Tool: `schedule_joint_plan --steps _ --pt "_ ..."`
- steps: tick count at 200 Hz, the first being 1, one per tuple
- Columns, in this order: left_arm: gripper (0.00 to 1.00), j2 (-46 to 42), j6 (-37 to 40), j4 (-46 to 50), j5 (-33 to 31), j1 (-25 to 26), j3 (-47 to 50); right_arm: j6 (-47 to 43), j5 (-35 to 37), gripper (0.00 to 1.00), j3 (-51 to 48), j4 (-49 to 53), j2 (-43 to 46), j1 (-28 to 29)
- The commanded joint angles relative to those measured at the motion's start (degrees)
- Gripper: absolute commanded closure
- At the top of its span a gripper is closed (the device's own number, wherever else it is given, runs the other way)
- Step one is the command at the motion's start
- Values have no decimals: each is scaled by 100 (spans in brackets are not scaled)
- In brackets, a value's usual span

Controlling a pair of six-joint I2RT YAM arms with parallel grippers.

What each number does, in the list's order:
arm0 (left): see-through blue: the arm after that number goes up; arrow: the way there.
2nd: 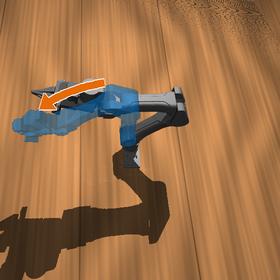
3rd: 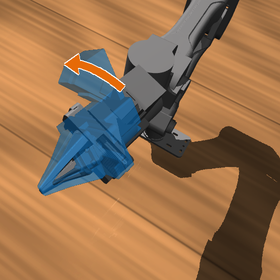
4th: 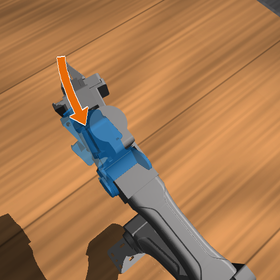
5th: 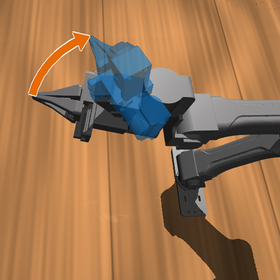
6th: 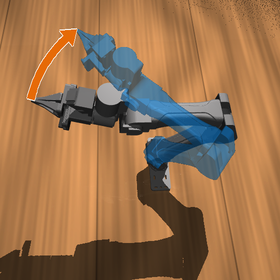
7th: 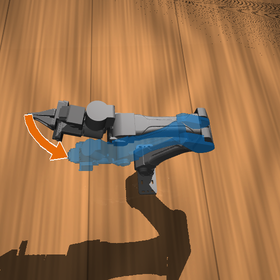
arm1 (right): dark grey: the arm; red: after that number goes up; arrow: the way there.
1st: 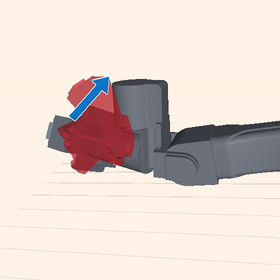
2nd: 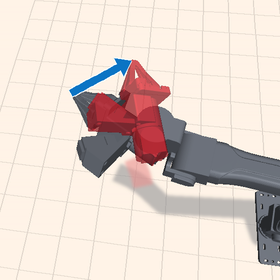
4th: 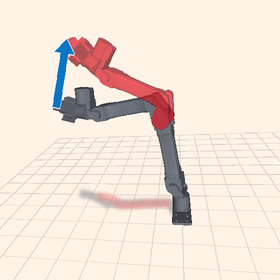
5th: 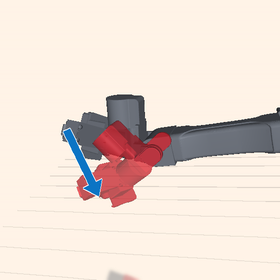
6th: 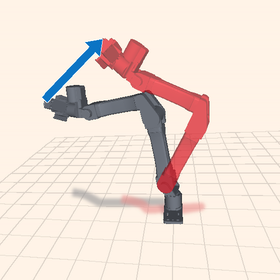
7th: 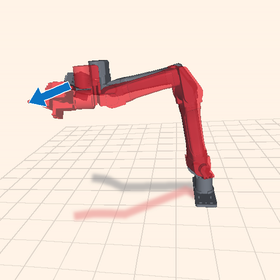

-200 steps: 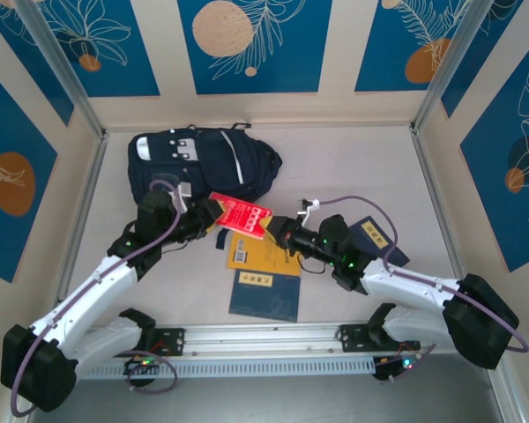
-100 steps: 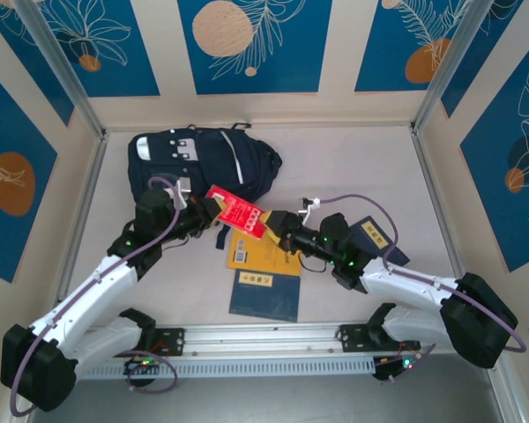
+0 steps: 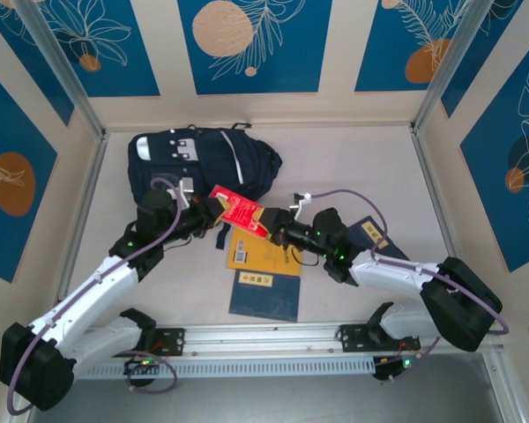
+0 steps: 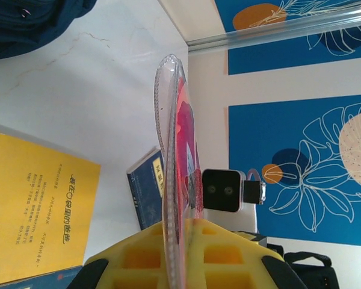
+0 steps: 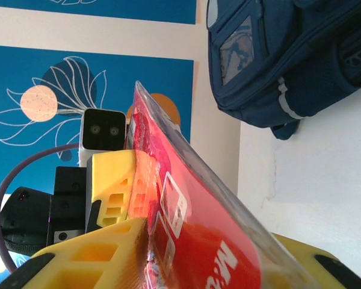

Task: Pack the student bag
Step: Pass the pencil pouch, then open the student bag at the top-left of the table.

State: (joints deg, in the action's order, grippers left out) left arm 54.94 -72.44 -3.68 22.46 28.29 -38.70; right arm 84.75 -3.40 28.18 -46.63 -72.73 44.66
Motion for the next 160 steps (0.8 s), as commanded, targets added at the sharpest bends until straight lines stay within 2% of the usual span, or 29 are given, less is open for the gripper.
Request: schedule_joint_plan --steps 1,20,36,60,82,100,126,142,160 --pt "95 25 -46 -27 56 106 116 17 102 71 191 -557 2 60" --pt "87 18 -50 47 11 109 143 75 306 85 100 -501 55 60" --pt "78 -89 -33 172 -154 132 208 108 502 91 -9 -397 171 60" --pt "47 -137 75 301 -268 130 227 101 882 94 -243 -97 499 62" --pt "30 -40 476 715 -357 132 32 -73 1271 96 -470 375 1044 -3" --pt "24 88 1258 1615 -763 131 -422 -463 1577 96 -541 1304 1757 -143" --pt "20 430 2431 2540 -1809 81 -1107 -1092 2255 100 -117 4201 2910 -412" --pt "21 1040 3012 2681 -2022 -26 -1779 -1476 2310 100 -163 4754 3352 -696" --pt "23 2119 3683 2987 -2223 -81 -2912 -1588 1997 100 -275 5122 3646 -1172"
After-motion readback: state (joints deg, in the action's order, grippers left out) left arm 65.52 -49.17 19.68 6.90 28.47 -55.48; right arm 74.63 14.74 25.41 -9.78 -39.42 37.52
